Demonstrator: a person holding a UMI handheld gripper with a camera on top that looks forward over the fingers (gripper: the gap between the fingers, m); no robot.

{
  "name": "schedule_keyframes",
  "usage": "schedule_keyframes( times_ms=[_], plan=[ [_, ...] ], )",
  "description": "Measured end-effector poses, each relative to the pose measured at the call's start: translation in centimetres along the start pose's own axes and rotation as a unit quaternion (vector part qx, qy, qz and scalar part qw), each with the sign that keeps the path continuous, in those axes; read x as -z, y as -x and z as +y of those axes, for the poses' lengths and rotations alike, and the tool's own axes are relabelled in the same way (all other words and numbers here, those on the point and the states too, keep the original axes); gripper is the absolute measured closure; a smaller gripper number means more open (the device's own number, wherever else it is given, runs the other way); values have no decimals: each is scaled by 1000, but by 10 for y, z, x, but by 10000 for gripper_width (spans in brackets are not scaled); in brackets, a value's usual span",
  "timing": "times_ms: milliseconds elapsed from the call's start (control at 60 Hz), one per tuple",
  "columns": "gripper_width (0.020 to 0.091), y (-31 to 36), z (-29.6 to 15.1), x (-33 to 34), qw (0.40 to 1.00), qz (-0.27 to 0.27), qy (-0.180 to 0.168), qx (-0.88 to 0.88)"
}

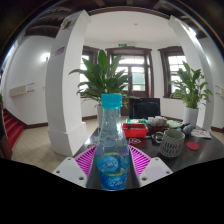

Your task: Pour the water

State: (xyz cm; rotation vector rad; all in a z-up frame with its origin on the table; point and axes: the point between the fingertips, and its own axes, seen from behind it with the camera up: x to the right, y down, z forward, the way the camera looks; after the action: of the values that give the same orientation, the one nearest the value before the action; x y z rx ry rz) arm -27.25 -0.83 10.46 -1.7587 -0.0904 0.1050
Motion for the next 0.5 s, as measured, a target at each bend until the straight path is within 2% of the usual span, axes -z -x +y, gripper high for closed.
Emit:
schedule_keyframes(
  times_ms=[117, 133, 150, 383, 500],
  plan=[
    [678, 1, 0, -1, 1000, -8, -8, 12],
    [662, 1, 0, -2, 1000, -6, -10, 11],
    [708, 0, 0, -2, 1000, -5, -10, 9],
    [710, -4, 1, -2, 1000, -7, -14, -14],
    [709, -15, -11, -16, 994, -7, -5, -110]
  ],
)
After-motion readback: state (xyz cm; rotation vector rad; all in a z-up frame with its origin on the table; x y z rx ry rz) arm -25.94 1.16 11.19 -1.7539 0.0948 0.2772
